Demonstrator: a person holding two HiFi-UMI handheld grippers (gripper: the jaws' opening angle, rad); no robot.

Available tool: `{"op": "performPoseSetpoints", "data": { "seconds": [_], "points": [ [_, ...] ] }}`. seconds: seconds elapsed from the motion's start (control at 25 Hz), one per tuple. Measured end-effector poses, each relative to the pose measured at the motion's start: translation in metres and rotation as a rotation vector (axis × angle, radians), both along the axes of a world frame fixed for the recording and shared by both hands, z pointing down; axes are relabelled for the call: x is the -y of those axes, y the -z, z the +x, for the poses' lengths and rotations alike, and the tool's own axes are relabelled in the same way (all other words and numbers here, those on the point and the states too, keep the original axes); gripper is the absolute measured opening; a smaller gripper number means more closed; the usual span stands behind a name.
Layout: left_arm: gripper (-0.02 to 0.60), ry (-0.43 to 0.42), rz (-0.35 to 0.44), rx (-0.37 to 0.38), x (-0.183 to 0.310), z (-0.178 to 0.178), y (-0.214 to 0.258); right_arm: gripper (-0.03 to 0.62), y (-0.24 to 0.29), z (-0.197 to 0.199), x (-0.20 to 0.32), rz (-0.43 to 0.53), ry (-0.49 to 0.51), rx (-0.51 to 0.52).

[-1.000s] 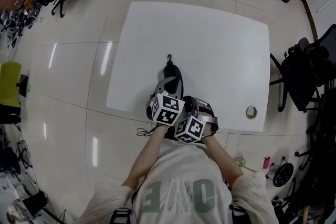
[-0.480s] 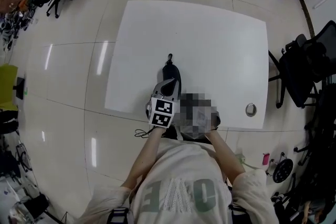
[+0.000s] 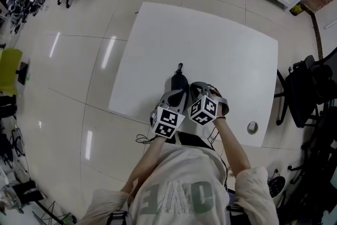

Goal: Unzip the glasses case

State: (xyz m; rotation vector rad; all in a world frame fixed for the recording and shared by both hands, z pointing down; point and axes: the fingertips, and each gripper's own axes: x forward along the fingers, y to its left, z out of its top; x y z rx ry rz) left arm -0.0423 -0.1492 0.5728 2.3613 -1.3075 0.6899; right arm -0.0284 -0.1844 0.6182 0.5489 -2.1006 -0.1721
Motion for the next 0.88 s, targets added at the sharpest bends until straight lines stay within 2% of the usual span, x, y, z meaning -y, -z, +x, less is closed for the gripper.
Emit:
{"op": "performPoseSetpoints", "data": {
  "seconds": [0.2, 0.32, 0.48, 0.64, 0.72, 0.88],
  "points": [
    [0.005, 0.008, -0.016, -0.022, 0.001, -0.005, 0.001, 0.0, 0.0, -0.021, 0.031, 0.008, 0.047, -0.015],
    [0.005, -0.002, -0.023, 0.003, 0.001, -0.008, 0.004, 0.0, 0.003, -0.02, 0.025, 0.012, 0.034, -0.018],
    [0.005, 0.039, -0.015, -0.008, -0.001, -0.008, 0.013, 0.0, 0.014, 0.012, 0.015, 0.01, -0.108, 0.004],
    [0.005, 0.035, -0.012, -0.025, -0.01, -0.003, 0.019, 0.0, 0.018, 0.051, -0.016, 0.004, -0.278, 0.008],
    [0.005, 0.007, -0.014, -0.004, -0.012, 0.003, 0.018, 0.0, 0.015, 0.063, -0.039, -0.014, -0.344, 0.019],
    [0.005, -0.053, -0.019, 0.087, -0.021, 0.008, 0.006, 0.0, 0.003, 0.075, -0.092, -0.064, -0.428, 0.044]
  ]
}}
